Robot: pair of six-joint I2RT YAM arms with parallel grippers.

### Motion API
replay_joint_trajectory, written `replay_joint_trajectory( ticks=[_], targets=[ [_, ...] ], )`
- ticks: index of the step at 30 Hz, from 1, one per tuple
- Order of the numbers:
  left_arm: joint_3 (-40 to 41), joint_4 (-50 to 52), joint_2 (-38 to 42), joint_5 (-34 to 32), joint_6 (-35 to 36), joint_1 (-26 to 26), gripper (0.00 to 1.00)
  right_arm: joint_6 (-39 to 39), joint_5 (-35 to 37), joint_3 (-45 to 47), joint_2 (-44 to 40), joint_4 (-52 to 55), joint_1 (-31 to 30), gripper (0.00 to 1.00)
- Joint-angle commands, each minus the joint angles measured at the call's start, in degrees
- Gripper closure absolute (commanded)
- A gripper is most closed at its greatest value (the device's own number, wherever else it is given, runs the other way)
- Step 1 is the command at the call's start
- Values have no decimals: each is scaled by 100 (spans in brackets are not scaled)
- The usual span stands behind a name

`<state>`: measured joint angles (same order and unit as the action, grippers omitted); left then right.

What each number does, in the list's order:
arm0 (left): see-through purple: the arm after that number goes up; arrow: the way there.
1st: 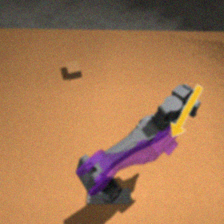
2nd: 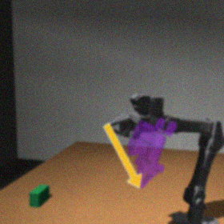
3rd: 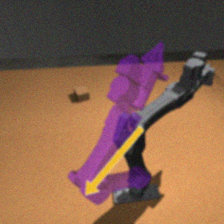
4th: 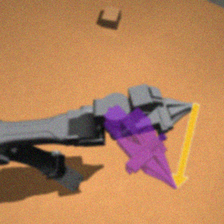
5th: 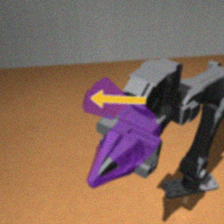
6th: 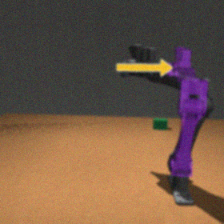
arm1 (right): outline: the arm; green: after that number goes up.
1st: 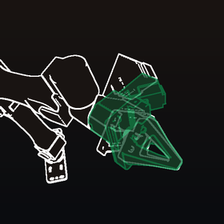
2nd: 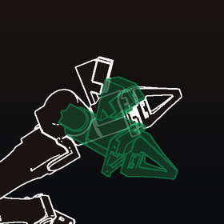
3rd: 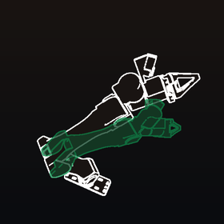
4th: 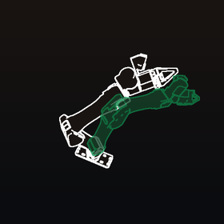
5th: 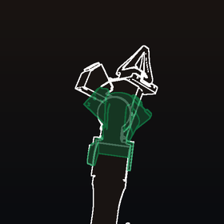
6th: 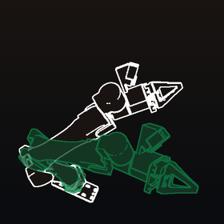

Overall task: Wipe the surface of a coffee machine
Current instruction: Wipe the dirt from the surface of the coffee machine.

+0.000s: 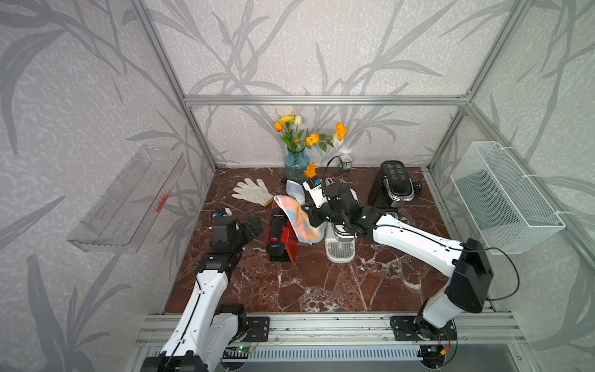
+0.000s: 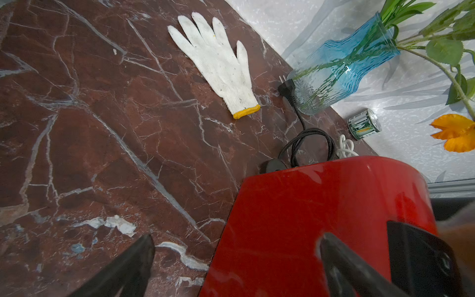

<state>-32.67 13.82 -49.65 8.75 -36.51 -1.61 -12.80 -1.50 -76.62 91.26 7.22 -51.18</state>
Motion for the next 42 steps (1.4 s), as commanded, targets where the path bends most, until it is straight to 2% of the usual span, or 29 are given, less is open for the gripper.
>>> replay_joint_trajectory(
  ticks=[1, 5, 9, 13, 19, 20, 21, 25, 27, 29, 33, 39, 42],
  targets=[
    [-28, -82, -86, 73, -101, -16, 0, 440, 680, 402, -408, 417, -468, 97],
    [49, -228, -181, 63, -132, -15, 1, 294, 664, 945, -549, 580, -619, 97],
    [71, -262, -243, 87, -84, -9, 0, 309, 941, 1712, -655, 502, -702, 97],
    [135, -297, -229, 69, -84, -14, 0, 179, 1130, 2361, -662, 165, -896, 97],
    [154, -294, -255, 82, -71, -11, 0, 151, 1370, 2508, -459, 170, -1272, 94],
    [164, -299, -251, 69, -62, -15, 0, 135, 1287, 2505, -416, 208, -1287, 91],
    [172, -310, -256, 73, -62, -15, 0, 118, 1198, 2469, -384, 289, -1305, 84],
    [171, -293, -273, 65, -26, -12, 0, 29, 952, 2373, -419, 787, -1371, 36],
    [186, -288, -278, 14, -1, -8, 0, 33, 891, 2411, -496, 1003, -1410, 21],
    [206, -299, -293, -26, 11, -13, 0, 22, 881, 2494, -597, 1086, -1468, 11],
    [228, -371, -357, 20, -17, -15, 0, 60, 755, 2566, -640, 1153, -1510, 3],
    [216, -376, -401, 19, 8, -10, 0, 101, 598, 2551, -256, 1002, -1643, 1],
    [216, -355, -388, 28, 10, -8, 0, 182, 761, 2409, 90, 1052, -1637, 0]
  ],
)
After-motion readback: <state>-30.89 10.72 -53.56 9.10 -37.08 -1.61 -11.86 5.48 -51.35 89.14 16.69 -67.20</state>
